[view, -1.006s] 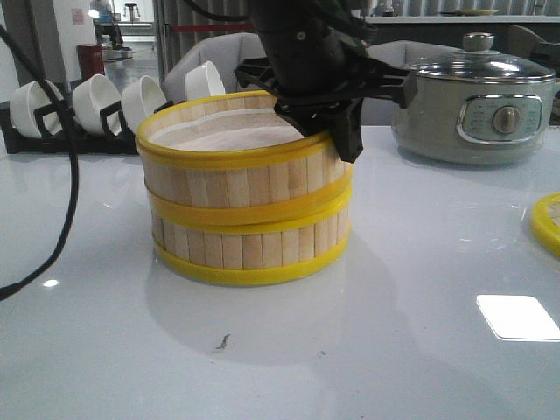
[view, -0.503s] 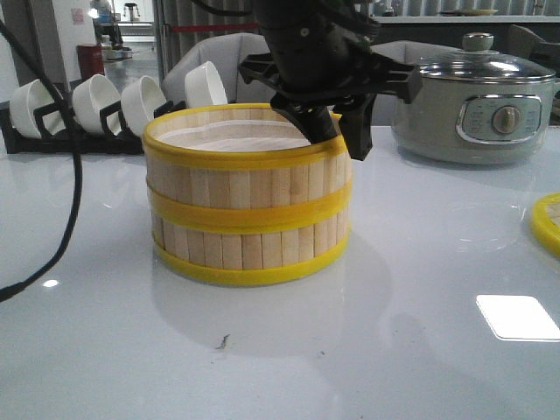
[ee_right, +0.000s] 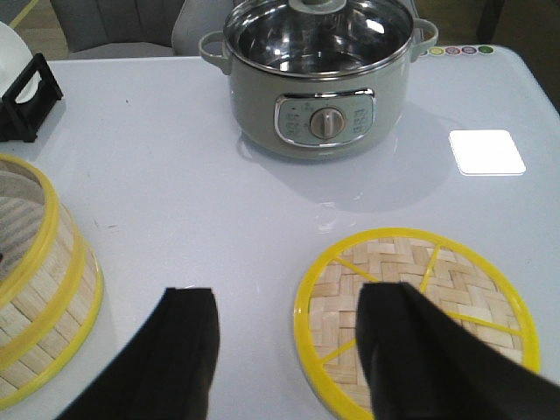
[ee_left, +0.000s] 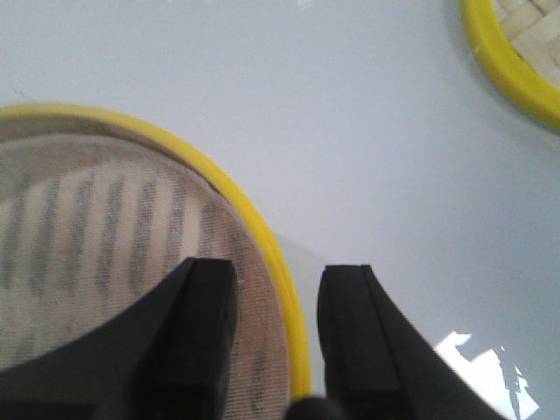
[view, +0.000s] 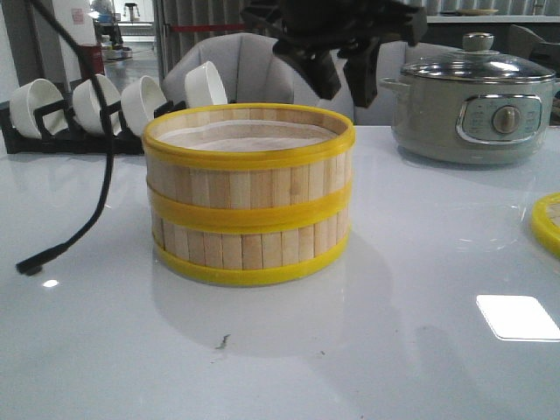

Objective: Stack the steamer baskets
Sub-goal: 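Raise the left gripper away from the stacked baskets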

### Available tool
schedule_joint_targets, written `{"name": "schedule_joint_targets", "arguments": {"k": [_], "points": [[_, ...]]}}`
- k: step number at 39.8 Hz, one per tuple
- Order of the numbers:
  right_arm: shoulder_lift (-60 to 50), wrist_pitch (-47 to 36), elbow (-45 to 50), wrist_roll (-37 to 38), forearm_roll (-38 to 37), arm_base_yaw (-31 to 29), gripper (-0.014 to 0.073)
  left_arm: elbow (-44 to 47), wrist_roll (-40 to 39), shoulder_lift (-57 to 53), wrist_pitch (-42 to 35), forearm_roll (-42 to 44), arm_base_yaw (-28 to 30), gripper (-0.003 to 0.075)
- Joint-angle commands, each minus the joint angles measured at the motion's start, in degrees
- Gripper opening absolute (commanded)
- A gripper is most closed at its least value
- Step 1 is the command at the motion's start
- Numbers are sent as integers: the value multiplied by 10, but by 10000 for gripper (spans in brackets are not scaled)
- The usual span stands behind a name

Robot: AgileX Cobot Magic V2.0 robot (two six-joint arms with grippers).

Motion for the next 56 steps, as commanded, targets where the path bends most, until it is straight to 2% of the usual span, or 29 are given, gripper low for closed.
{"name": "schedule_joint_targets", "arguments": {"k": [1,6,10,11,23,30,36,43,56], "points": [[-3,-41,-21,-3,0,-2,467,-48,-2,-44,-2,36,-3,312],[-3,-41,-21,-3,0,-2,467,-83,-2,-44,45,83,8,234],[-3,-41,-21,-3,0,-2,467,-109,-2,-50,89,87,32,92],[-3,-41,-21,-3,0,-2,467,-113,-2,-55,94,85,37,79],[-3,-41,-21,-3,0,-2,467,-113,-2,-170,97,56,140,91],[-3,-41,-21,-3,0,-2,467,-73,-3,-268,96,51,221,91],[-3,-41,-21,-3,0,-1,467,5,-10,-361,80,43,289,91],[-3,-41,-21,-3,8,-1,467,167,-18,-496,30,36,347,91],[-3,-38,-21,-3,12,-1,467,526,-76,-736,-100,36,357,84]]}}
